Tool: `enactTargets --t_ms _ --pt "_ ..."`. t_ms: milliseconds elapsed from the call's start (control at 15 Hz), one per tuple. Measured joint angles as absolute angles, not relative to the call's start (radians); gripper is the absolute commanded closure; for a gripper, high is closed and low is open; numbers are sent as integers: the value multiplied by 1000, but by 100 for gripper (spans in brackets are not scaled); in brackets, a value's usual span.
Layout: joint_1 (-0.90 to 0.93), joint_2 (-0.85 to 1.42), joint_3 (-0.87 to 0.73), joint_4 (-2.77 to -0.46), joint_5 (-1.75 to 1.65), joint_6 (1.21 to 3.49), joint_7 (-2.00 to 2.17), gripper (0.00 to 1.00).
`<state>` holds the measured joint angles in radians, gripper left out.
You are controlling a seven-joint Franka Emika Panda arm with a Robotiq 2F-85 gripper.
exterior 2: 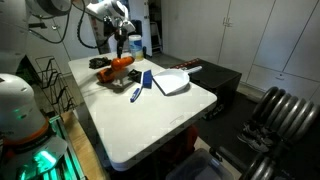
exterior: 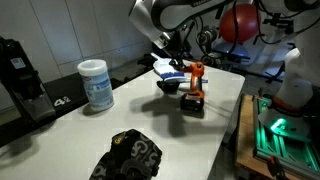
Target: Position the drill in an upright position
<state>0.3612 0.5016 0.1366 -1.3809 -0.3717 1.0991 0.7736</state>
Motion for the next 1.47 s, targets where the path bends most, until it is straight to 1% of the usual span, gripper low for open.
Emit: enactTargets --t_ms 267,333,400,467,533,600,733,1133,1200,1467 --pt "285 455 132 -1521 -301 1316 643 100" --pt "266 434 128 -1557 -290 1352 607 100" --pt "252 414 123 -1589 -287 1375 575 81" --pt "238 392 118 -1618 -285 1396 544 70" --pt "226 367 112 -1645 -284 1414 516 70" --pt "216 340 108 -1671 -284 1432 493 64" --pt "201 278 104 -1731 -286 1496 446 50" --pt "155 118 103 -1945 -257 1780 242 5" --pt "148 106 103 -1973 -248 1819 205 1" --pt "129 95 103 -2060 -225 1964 76 0"
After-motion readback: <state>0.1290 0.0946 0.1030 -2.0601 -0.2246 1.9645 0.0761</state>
